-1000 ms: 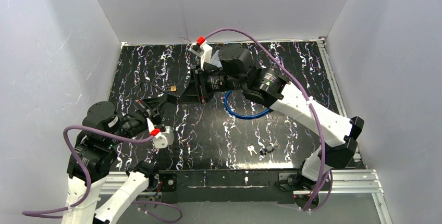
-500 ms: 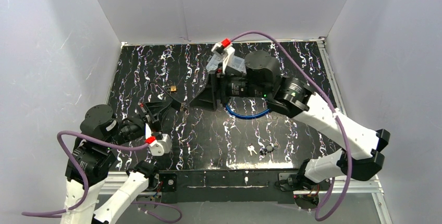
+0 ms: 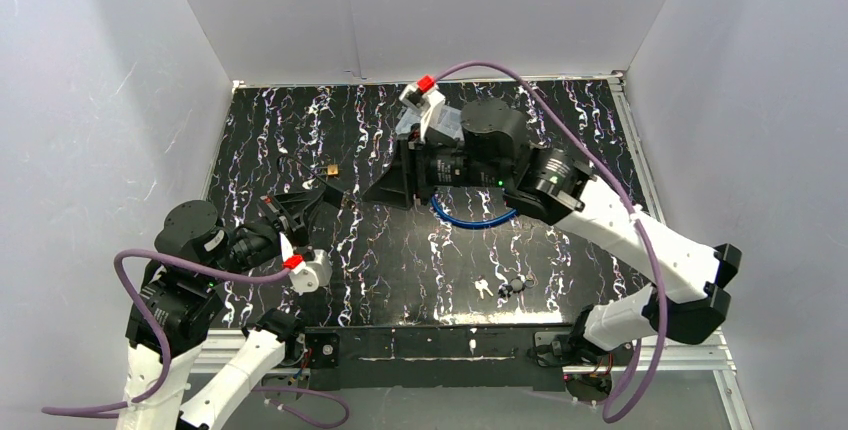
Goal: Unlock with the key
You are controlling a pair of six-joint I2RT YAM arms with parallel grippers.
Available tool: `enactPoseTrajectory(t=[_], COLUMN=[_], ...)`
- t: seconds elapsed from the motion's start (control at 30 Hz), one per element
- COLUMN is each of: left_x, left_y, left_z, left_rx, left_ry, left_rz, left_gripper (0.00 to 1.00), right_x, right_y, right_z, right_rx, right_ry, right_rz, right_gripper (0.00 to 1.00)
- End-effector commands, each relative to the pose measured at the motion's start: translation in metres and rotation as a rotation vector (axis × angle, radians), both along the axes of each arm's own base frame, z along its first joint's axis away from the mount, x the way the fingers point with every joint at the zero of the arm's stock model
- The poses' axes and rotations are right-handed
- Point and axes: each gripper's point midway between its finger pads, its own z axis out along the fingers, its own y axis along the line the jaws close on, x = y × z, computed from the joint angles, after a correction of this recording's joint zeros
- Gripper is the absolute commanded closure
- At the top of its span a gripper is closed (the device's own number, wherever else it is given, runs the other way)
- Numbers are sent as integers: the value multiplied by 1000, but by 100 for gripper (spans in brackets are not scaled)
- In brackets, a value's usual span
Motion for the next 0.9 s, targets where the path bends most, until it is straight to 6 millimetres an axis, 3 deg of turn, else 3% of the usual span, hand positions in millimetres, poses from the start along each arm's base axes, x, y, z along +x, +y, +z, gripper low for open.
enactPoseTrajectory(t=[0.0,0.4,0.63,0.87], left_x=[-1,4,5,7], left_y=[2,2,2,3], left_z=[5,2,0,-3], left_rx=[-5,5,11,21], left_ry=[-16,-4,5,12], left_rz=[8,17,24,31], left_gripper=[100,100,100,100], right_x=[2,5,9,-2], right_y=[11,22,4,4], right_z=[17,15,17,15], right_rx=[39,15,18,33], right_ry=[-45,-61,-93,-53], right_rz=[5,0,-60,-11], right_gripper=[54,72,71,63])
